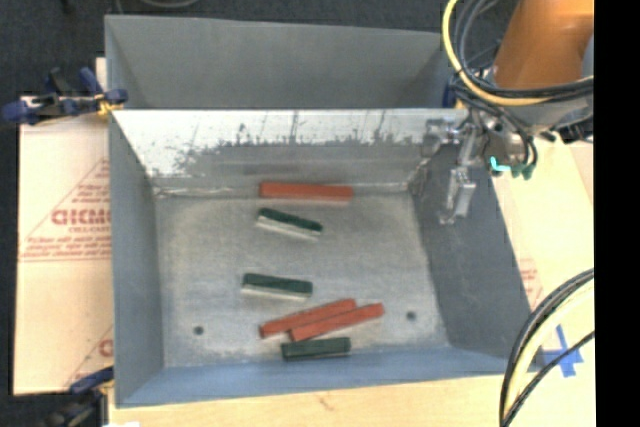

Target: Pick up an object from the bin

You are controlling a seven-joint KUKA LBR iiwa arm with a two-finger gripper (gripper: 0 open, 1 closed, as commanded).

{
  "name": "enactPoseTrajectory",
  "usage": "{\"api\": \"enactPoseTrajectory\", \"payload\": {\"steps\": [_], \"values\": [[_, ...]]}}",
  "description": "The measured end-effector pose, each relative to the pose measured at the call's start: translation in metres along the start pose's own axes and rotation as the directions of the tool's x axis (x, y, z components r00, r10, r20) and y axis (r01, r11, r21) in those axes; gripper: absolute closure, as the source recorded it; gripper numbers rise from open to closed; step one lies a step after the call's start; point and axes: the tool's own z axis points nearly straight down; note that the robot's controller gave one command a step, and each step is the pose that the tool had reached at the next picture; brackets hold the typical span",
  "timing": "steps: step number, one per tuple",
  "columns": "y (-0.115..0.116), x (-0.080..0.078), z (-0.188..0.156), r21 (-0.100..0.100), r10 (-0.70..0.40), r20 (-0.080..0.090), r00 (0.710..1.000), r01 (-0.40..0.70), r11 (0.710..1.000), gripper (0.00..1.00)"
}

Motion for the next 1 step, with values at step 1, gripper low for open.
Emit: {"api": "enactPoseTrajectory", "payload": {"steps": [1], "values": [[0.0821, 0.0064, 0.0855, -0.004, -0.085, 0.0, 0.996, 0.085, 0.996, 0.0]]}}
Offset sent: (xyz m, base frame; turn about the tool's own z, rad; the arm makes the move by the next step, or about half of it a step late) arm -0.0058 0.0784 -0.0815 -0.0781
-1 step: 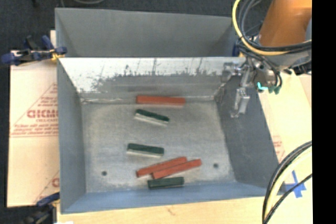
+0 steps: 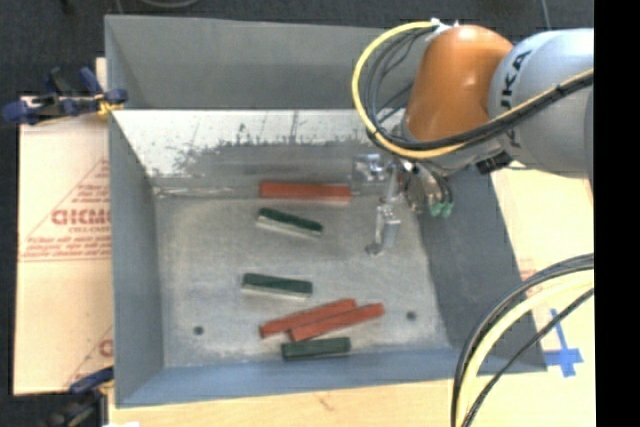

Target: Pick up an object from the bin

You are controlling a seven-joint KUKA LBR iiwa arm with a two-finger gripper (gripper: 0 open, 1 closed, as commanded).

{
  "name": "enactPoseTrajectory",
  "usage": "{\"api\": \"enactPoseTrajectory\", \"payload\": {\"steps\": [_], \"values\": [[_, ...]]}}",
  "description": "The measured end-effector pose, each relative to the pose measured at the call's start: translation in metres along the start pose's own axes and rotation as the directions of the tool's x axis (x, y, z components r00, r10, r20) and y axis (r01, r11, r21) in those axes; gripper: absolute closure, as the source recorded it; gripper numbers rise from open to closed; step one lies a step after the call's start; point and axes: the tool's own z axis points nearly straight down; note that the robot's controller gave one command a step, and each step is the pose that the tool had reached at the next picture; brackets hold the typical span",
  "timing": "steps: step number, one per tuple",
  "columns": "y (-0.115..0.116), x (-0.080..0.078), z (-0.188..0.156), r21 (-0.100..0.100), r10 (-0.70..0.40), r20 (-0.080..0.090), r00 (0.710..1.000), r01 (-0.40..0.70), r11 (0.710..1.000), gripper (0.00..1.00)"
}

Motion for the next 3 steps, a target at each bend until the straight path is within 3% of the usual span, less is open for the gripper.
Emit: {"api": "enactPoseTrajectory", "payload": {"steps": [1, 2, 3], "values": [[0.039, -0.039, 0.072, 0.003, -0.11, 0.006, 0.994, 0.11, 0.994, 0.0], [0.109, 0.008, 0.07, -0.001, 0.117, 0.009, 0.993, -0.117, 0.993, 0.0], [0.106, 0.003, 0.065, 0.0, 0.117, 0.024, 0.993, -0.117, 0.993, 1.0]]}}
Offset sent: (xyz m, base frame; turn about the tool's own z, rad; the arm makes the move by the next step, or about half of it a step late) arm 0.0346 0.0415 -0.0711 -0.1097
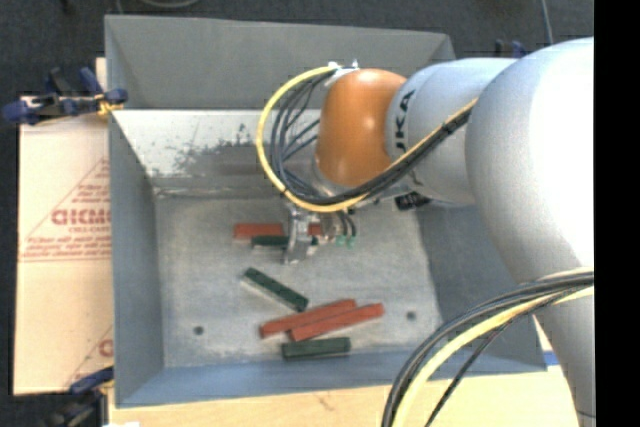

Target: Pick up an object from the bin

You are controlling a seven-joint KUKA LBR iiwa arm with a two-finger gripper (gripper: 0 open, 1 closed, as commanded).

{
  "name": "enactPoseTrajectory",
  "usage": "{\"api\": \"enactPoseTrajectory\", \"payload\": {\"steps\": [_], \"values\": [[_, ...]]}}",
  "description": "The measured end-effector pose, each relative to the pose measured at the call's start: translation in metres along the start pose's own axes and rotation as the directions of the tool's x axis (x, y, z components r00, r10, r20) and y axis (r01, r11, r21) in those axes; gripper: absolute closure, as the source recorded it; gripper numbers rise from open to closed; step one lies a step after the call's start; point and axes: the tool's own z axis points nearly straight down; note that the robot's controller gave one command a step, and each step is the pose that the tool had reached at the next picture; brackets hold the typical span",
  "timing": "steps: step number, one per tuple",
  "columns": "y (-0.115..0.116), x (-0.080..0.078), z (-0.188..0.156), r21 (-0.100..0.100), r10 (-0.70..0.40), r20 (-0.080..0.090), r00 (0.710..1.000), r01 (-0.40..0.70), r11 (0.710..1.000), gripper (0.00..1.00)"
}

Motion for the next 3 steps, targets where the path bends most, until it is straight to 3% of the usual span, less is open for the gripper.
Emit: {"api": "enactPoseTrajectory", "payload": {"steps": [1, 2, 3], "values": [[-0.001, 0.005, 0.005, 0.003, -0.002, -0.015, 1.0, 0.002, 1.0, 0.0], [-0.001, 0.004, 0.004, 0.003, -0.004, -0.014, 1.0, 0.004, 1.0, 1.0], [-0.01, -0.004, -0.16, 0.001, -0.162, -0.009, 0.987, 0.162, 0.987, 1.0]]}}
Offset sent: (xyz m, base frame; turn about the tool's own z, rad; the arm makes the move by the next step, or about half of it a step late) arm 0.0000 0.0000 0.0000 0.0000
